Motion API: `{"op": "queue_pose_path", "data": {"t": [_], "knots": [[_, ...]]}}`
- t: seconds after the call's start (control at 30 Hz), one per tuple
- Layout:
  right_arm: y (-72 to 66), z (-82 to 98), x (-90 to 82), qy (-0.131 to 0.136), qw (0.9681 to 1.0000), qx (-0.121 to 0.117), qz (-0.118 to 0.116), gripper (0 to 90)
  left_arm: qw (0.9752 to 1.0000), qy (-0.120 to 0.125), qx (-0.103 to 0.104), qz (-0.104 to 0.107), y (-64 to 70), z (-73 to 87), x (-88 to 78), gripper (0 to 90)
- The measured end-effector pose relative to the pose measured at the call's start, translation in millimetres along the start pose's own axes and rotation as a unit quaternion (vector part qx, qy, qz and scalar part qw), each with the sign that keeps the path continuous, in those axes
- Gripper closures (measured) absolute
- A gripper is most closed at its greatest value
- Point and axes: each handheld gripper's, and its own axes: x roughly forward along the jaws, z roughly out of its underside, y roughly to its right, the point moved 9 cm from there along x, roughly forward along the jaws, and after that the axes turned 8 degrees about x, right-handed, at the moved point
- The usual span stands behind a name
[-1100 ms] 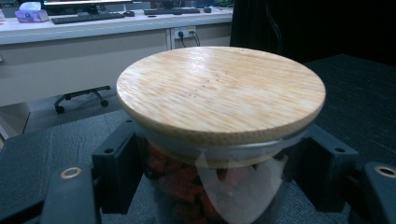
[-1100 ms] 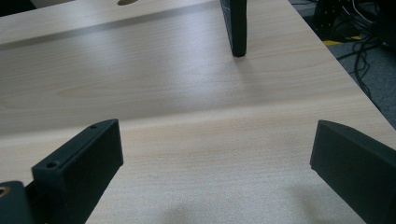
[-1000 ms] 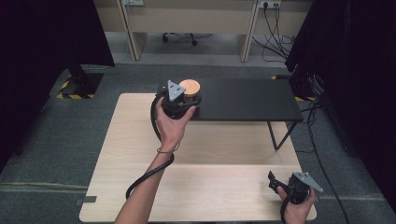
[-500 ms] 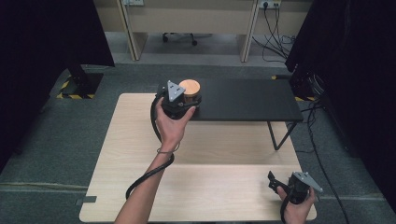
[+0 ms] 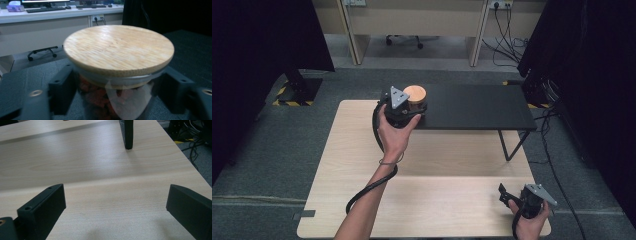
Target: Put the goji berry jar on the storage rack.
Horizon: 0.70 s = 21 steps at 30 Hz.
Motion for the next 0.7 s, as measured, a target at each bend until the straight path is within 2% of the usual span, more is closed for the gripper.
{"op": "queue_pose_path", "data": {"t": [0.1, 0.17, 0.23, 0.33, 0.5, 0.7], "knots": [[0.2, -0.2, 0.3, -0.001, 1.0000, -0.001, 0.000, 2.4, 0.9998, 0.011, 0.008, -0.013, 3.2, -0.7, -13.2, 8.5], [0.0, -0.2, 0.3, -0.001, 1.0000, -0.001, 0.000, 2.4, 0.9998, 0.016, 0.003, -0.013, 2.7, -0.2, -22.9, 6.1], [-0.3, 0.0, 0.0, 0.000, 1.0000, -0.001, 0.001, 2.4, 0.9997, 0.020, -0.003, -0.011, 2.3, 0.6, -33.3, 5.4], [-0.5, 0.1, 0.0, 0.000, 1.0000, -0.001, 0.001, 2.4, 0.9995, 0.027, 0.004, -0.012, 4.1, 1.8, -49.5, 5.3], [-0.6, 0.1, 0.0, 0.000, 1.0000, -0.001, 0.001, 2.4, 0.9990, 0.043, 0.003, -0.009, 5.6, 4.2, -71.9, 5.3], [-1.0, 0.2, -0.1, 0.001, 1.0000, -0.001, 0.002, 2.4, 0.9988, 0.048, 0.009, -0.002, 12.6, 24.4, -94.1, 5.2]]}}
